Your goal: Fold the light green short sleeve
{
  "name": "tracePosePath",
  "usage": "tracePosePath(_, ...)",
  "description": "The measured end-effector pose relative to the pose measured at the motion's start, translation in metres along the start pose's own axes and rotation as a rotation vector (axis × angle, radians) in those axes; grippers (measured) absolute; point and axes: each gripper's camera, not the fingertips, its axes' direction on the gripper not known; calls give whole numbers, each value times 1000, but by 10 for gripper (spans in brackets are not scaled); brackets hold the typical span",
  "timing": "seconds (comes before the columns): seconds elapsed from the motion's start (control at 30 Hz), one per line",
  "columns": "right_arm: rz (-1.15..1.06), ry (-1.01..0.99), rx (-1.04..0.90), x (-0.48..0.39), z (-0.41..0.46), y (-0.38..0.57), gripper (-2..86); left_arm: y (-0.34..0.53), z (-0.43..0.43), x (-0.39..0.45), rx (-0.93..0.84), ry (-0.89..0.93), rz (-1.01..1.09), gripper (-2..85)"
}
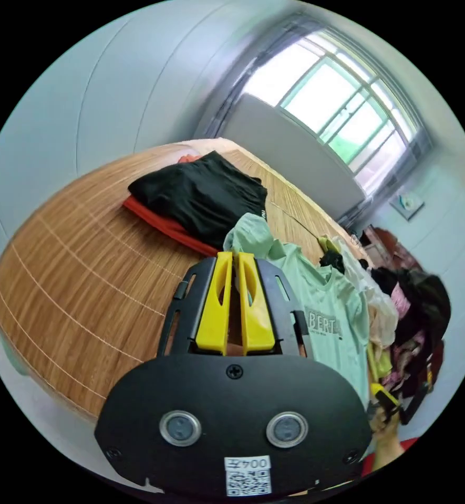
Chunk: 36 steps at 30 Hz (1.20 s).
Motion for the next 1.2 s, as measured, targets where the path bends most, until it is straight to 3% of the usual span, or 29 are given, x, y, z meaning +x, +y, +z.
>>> tracePosePath(0.17, -14, 16, -19, -6, -7, -5, 45, 19, -14, 165, 78, -172, 685, 19)
tracePosePath(0.23, -14, 14, -33, -8, -6, -7, 45, 68, 8, 251, 49, -340, 1170, 17)
tracePosePath(0.27, -11, 13, -44, -9, -5, -9, 44, 84, 19, 269, 23, -391, 1304, 17)
tracePosePath(0.33, -19, 11, -57, -14, -5, -13, 44, 152, 64, 312, -73, -583, 1766, 16)
tracePosePath(0.4, -31, 11, -68, -20, -5, -17, 46, 181, 89, 326, -208, -580, 1926, 17)
tracePosePath(0.47, -57, 9, -73, -29, -8, -24, 52, 191, 99, 336, -233, -617, 1957, 20)
tracePosePath(0.6, -103, -18, -66, -41, -13, -42, 75, 175, 98, 352, -276, -756, 1844, 30)
tracePosePath(0.7, -146, -15, -65, -52, -12, -68, 87, 157, 91, 344, -434, -787, 1695, 48)
tracePosePath(0.9, -302, 9, -72, -102, 4, -136, 89, 115, 63, 292, -592, -449, 1353, 68)
tracePosePath(0.97, -363, 16, -70, -128, 18, -166, 87, 89, 58, 271, -529, -259, 1162, 67)
tracePosePath(1.03, -423, 36, -72, -153, 34, -187, 86, 38, 66, 206, -459, 6, 689, 53)
tracePosePath(1.13, -539, 47, -87, -200, 66, -219, 86, 19, 93, 99, -430, 338, 145, 34)
tracePosePath(1.2, -630, 75, -108, -227, 89, -234, 89, 28, 107, 58, -436, 321, 39, 24)
